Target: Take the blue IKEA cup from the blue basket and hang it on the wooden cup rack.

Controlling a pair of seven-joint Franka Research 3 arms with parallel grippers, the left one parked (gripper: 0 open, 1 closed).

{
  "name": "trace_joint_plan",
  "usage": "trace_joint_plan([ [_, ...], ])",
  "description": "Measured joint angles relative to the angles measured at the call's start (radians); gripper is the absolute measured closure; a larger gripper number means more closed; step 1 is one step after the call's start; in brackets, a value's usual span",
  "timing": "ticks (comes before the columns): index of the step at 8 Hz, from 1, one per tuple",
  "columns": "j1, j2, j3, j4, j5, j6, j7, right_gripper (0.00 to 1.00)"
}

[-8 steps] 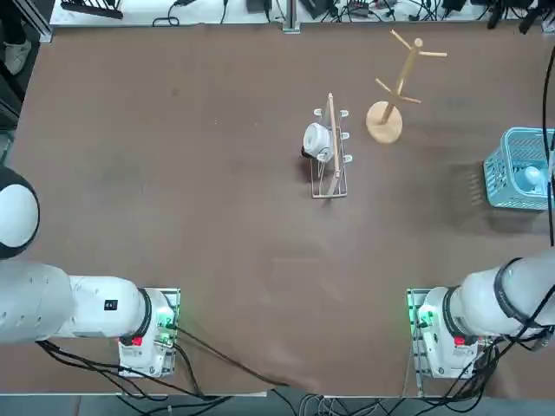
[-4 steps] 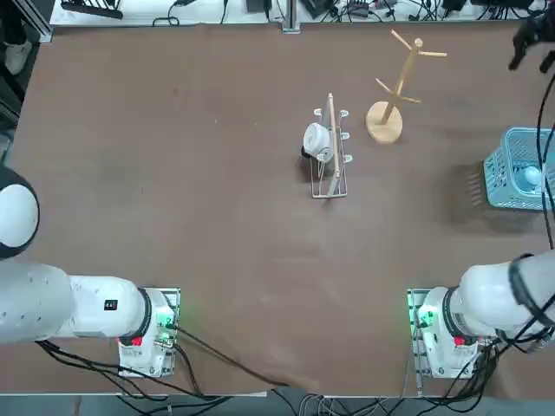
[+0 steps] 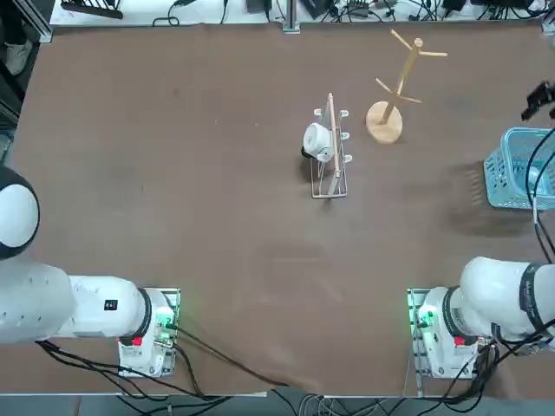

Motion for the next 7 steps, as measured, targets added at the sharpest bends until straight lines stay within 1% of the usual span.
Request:
trace_joint_plan([
  [1, -0.037, 0.008, 0.0, -0.045, 0.0, 0.071, -0.077, 0.0],
  [3, -0.09, 0.052, 0.0, -0.071, 0.0, 0.139, -0.176, 0.0],
  [5, -0.107, 0.099, 0.002, -0.071, 0.0, 0.176, -0.209, 0.0],
  [7, -0.127, 0.159, 0.002, -0.071, 0.0, 0.238, -0.225, 0.0],
])
